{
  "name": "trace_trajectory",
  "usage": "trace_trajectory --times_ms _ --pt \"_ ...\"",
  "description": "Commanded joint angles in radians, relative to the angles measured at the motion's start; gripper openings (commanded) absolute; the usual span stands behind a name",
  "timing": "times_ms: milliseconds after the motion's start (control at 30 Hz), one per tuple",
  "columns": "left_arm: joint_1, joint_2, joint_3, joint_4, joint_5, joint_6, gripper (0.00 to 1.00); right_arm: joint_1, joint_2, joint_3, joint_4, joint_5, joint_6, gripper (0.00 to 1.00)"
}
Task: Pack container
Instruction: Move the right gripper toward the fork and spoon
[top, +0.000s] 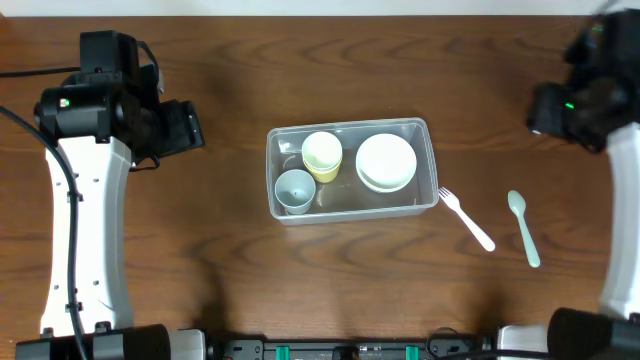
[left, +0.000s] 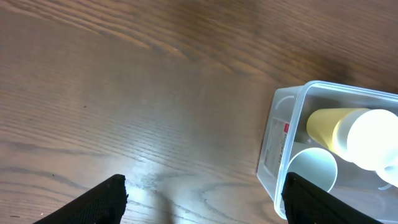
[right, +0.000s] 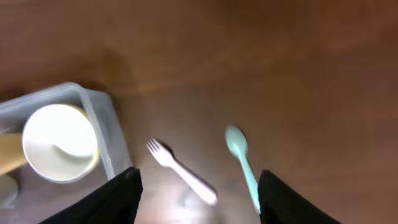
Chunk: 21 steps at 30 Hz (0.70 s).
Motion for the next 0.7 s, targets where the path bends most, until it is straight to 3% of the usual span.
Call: trace_trajectory --times_ms 0,133,367,400,433,467,667 --pt "0.003 0.001 -0.01 -0.006 -0.001 -0.008 0.8 -0.028 -0.048 -0.005 -0.049 -0.063 -0.019 0.61" --pt "0.003 0.001 -0.01 -0.016 -0.001 -0.008 0.8 -0.011 -0.152 -0.079 -0.12 -0.066 -0.034 0.61" --pt "0.003 0.001 -0.01 -0.018 -0.001 -0.008 0.81 0.026 -0.481 -0.458 -0.108 -0.203 -0.104 0.63" --pt "0.003 0.001 -0.01 -0.017 -0.001 -0.008 0.82 0.027 -0.532 -0.514 -0.111 -0.24 -0.122 0.68" --pt "0.003 0.001 -0.01 -0.017 -0.001 -0.008 0.8 0.027 -0.579 -0.565 -0.114 -0.28 -0.13 0.88" --pt "0.003 0.001 -0.01 -0.018 -0.001 -0.009 0.8 0.027 -0.621 -0.608 -0.115 -0.312 -0.129 0.99" --pt "0.003 0.001 -0.01 -0.016 -0.001 -0.008 0.81 0.027 -0.78 -0.748 -0.032 -0.378 -0.128 0.99"
